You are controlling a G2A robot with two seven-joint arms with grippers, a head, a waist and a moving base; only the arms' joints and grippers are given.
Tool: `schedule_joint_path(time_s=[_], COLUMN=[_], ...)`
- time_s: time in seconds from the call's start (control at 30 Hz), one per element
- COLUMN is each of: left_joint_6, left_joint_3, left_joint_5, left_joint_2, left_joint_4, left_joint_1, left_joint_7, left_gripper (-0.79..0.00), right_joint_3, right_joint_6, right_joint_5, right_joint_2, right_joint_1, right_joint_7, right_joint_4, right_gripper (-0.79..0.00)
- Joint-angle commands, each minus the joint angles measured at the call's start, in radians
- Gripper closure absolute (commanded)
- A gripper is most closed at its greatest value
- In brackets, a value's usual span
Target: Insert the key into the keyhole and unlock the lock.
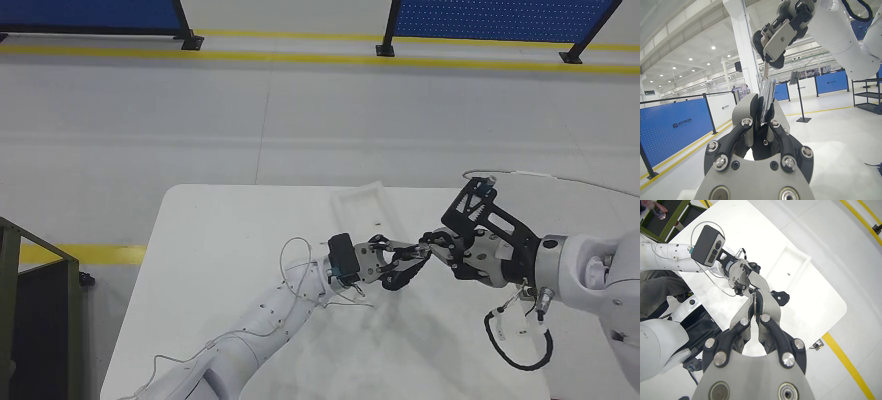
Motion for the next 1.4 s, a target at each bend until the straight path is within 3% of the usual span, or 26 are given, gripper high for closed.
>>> schedule_joint_path(time_s=[0.0,0.5,1.37], left_joint_6=[0.002,0.007,0.006], left_joint_3=[0.0,-0.005,-0.02], left_joint_5=[0.0,0.007,0.033], left_joint_2=[-0.005,-0.027,-0.041], left_joint_4=[0.011,0.055,0.085], left_joint_1=[-0.003,-0.016,-0.023], left_joint_7=[0.004,0.029,0.046], left_gripper=[0.0,0.0,0.0], right_joint_3=[-0.003,0.005,-0.026], right_joint_6=[0.004,0.015,0.033], right_joint_5=[-0.006,-0.021,-0.039], right_joint_2=[0.001,0.012,0.028], right_joint_1=[-0.006,-0.017,-0.006], right_joint_7=[-0.002,-0.015,-0.023], right_joint_4=[0.0,0.0,0.0], right_gripper=[0.0,0.0,0.0])
